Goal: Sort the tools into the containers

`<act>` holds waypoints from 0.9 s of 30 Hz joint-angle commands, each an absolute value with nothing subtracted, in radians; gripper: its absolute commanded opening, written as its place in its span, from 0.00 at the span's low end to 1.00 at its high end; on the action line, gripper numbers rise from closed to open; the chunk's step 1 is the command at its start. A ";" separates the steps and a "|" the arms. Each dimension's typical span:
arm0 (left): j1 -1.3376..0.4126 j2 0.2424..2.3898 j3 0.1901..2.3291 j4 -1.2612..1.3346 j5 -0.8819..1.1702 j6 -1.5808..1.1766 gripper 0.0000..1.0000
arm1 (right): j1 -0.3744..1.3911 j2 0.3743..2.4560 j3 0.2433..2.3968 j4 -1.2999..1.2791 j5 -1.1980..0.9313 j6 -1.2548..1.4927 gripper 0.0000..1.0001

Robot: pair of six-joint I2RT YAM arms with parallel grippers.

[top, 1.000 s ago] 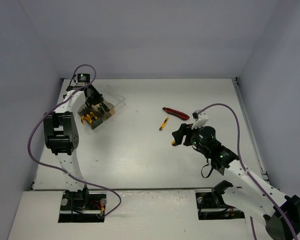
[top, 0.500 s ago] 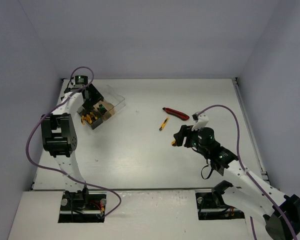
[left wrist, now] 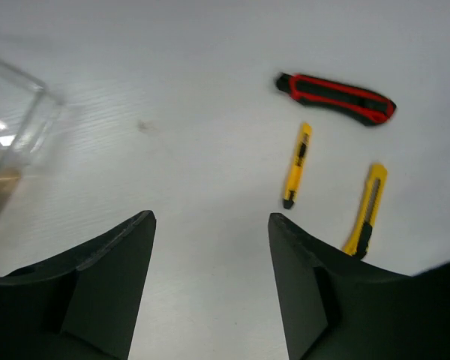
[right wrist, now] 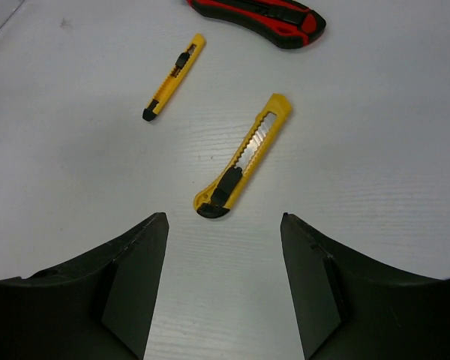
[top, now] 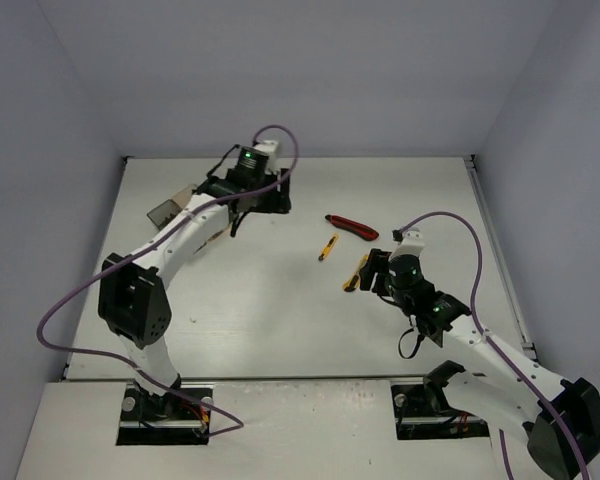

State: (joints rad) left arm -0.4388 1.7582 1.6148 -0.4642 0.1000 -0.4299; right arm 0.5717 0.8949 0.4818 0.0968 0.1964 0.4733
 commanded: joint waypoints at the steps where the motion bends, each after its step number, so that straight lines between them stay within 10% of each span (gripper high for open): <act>1: -0.574 1.810 1.684 -0.494 0.083 -0.272 0.58 | 0.562 0.918 0.504 0.110 0.252 0.522 0.59; 27: -0.736 2.259 2.000 -0.552 0.042 -0.249 0.58 | 0.546 0.925 0.481 0.084 0.177 0.539 0.58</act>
